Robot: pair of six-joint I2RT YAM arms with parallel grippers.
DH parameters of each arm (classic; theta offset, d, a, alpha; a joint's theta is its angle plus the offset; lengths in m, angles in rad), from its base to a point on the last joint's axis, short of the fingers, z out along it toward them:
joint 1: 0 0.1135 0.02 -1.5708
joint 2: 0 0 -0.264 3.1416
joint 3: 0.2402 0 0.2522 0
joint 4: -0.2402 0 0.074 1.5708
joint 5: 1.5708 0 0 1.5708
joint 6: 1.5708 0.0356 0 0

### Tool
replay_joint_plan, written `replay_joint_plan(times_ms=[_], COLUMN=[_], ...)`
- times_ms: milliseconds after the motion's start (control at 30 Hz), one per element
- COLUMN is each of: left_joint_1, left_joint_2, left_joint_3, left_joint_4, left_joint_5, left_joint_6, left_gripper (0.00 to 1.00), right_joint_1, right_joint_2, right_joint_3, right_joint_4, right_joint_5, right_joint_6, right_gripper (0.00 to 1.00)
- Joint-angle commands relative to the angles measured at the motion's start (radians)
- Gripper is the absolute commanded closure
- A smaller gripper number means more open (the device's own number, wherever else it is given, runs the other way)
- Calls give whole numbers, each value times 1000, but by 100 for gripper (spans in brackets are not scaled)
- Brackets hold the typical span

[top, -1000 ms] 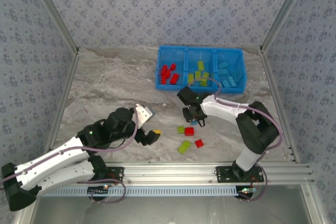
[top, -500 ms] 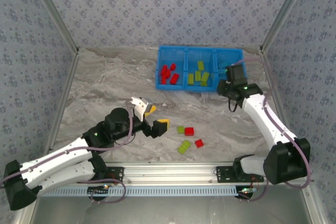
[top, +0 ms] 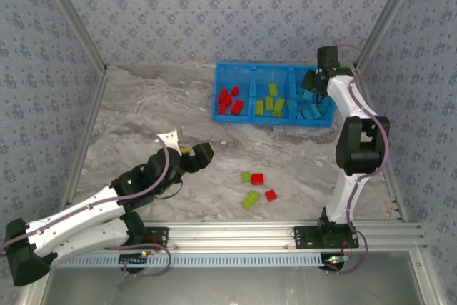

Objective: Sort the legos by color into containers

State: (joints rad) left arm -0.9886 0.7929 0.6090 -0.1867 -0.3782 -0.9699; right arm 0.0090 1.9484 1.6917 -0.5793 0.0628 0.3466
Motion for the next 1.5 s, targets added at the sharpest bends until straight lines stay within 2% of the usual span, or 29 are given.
replay_joint_plan(times_ms=[0,133,300,500,667,733,867,933,1067,1167,1367,1467], left_joint_1=[-2,-2,-2,-7,-77,-117,-171,-202,-266,-272,-271,-263], left_joint_2=[3,15,70,213,367,429,574,654,822,927,1068,1131], left_joint_3=[46,53,91,180,288,317,341,369,536,625,693,751], left_joint_4=[-81,-71,-62,-70,-131,-144,-135,-114,-265,-354,-324,-323], left_joint_5=[-55,-58,-37,71,92,76,101,109,84,115,140,120], left_joint_6=[-107,-91,-25,49,66,25,-269,-347,-448,-522,-591,-557], left_gripper=[9,9,7,6,4,4,4,3,3,4,6,6], right_joint_1=[-1,0,43,211,392,431,448,447,446,445,447,448], right_joint_2=[-18,-99,-308,-646,-896,-972,-1106,-1146,-1159,-1160,-1170,-1190], right_joint_3=[71,33,-158,-415,-603,-651,-717,-722,-689,-679,-675,-688], right_joint_4=[-91,-112,-104,-193,-363,-441,-549,-593,-687,-708,-720,-715], right_joint_5=[-1,-43,-120,-92,-22,-15,25,77,153,176,177,170], right_joint_6=[-13,-3,23,46,126,175,274,321,365,377,370,367], right_gripper=[44,41,37,30,22,20,13,7,3,2,0,0])
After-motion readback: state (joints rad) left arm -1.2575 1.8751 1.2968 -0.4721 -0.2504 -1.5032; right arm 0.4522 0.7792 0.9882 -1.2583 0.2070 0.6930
